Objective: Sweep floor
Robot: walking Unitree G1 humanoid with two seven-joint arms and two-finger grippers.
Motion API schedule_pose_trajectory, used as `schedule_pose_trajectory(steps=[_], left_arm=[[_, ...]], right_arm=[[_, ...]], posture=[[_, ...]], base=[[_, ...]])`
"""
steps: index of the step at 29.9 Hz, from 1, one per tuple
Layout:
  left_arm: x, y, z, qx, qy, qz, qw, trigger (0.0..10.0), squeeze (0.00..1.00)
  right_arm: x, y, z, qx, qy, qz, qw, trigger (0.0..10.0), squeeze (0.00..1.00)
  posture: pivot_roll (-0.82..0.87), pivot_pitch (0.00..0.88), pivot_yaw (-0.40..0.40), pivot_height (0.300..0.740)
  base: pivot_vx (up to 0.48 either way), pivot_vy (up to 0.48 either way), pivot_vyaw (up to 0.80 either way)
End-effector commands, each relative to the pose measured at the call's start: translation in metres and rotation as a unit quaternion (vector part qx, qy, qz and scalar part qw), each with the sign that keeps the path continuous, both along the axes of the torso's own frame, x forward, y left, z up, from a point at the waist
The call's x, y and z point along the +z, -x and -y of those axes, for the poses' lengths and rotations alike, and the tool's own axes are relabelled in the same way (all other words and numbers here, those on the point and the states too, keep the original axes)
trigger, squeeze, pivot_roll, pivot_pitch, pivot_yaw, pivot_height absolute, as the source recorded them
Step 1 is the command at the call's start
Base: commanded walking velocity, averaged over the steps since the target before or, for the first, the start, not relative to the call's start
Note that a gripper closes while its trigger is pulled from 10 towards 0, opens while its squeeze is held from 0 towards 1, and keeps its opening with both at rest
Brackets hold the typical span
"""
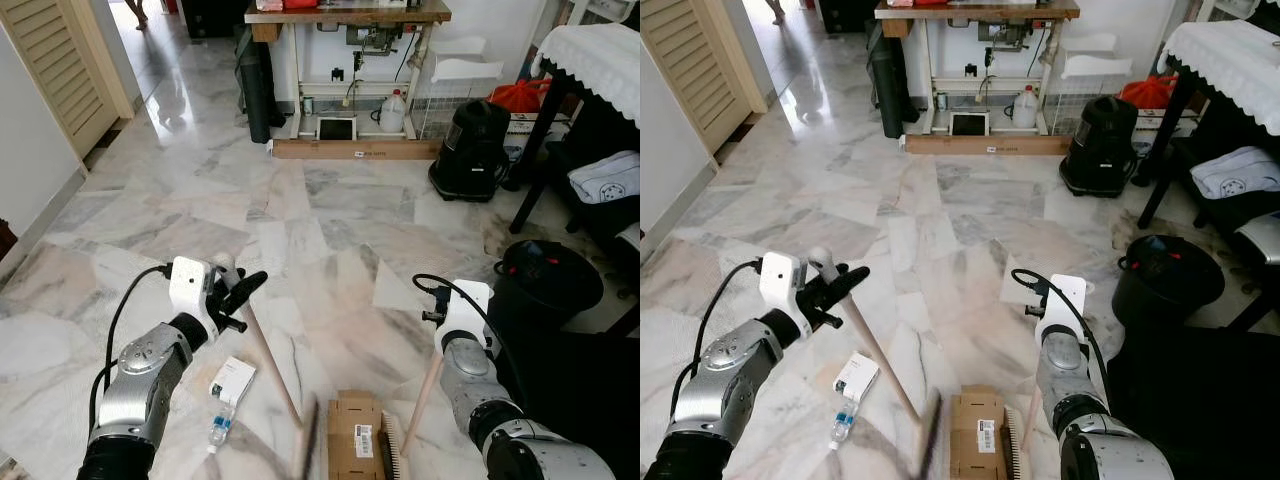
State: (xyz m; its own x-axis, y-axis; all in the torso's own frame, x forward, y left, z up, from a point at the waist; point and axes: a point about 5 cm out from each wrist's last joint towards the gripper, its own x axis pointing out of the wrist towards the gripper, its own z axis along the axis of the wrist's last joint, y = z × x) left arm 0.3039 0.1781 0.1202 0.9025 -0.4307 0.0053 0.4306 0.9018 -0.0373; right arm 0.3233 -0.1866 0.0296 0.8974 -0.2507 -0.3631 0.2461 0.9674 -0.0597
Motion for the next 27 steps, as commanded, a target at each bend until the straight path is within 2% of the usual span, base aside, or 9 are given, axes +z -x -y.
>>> schedule_pose_trajectory(steps=[1,7,9,12,21,24,27], left_arm=[[0.017,-0.003,-0.004,0.020,-0.006,0.047,0.999,10.0,0.00],[0.028,-0.010,-0.012,0.068,-0.020,0.084,0.994,10.0,0.00],[0.032,-0.014,-0.016,0.100,-0.027,0.103,0.989,10.0,0.00],[0.032,-0.015,-0.015,0.107,-0.044,0.115,0.987,10.0,0.00],[0.014,-0.011,-0.006,0.122,-0.062,0.110,0.985,10.0,0.00],[0.009,-0.012,-0.006,0.140,-0.059,0.112,0.982,10.0,0.00],[0.009,-0.013,-0.005,0.145,-0.057,0.115,0.981,10.0,0.00]], right_arm=[[0.008,-0.006,0.001,-0.002,-0.004,0.016,1.000,10.0,0.00],[0.015,-0.010,0.005,-0.005,0.000,0.032,0.999,10.0,0.00],[0.021,-0.013,0.008,-0.007,0.004,0.048,0.999,10.0,0.00],[0.025,-0.015,0.010,-0.012,0.001,0.063,0.998,10.0,0.00],[0.054,-0.025,0.015,-0.034,-0.006,0.164,0.986,10.0,0.00],[0.064,-0.027,0.009,-0.018,-0.013,0.205,0.979,10.0,0.00],[0.068,-0.027,0.006,-0.011,-0.015,0.221,0.975,10.0,0.00]], posture=[[0.12,0.000,0.013,0.740],[0.11,0.000,0.001,0.740],[0.10,0.000,-0.009,0.740],[0.09,0.000,-0.013,0.740],[0.07,0.000,-0.035,0.740],[0.06,0.000,-0.038,0.740],[0.06,0.000,-0.038,0.740]], base=[[0.000,0.000,0.00],[0.000,0.000,0.00],[0.000,0.000,0.00],[0.000,0.000,0.00],[0.000,0.000,0.00],[0.000,0.000,0.00],[0.000,0.000,0.00]])
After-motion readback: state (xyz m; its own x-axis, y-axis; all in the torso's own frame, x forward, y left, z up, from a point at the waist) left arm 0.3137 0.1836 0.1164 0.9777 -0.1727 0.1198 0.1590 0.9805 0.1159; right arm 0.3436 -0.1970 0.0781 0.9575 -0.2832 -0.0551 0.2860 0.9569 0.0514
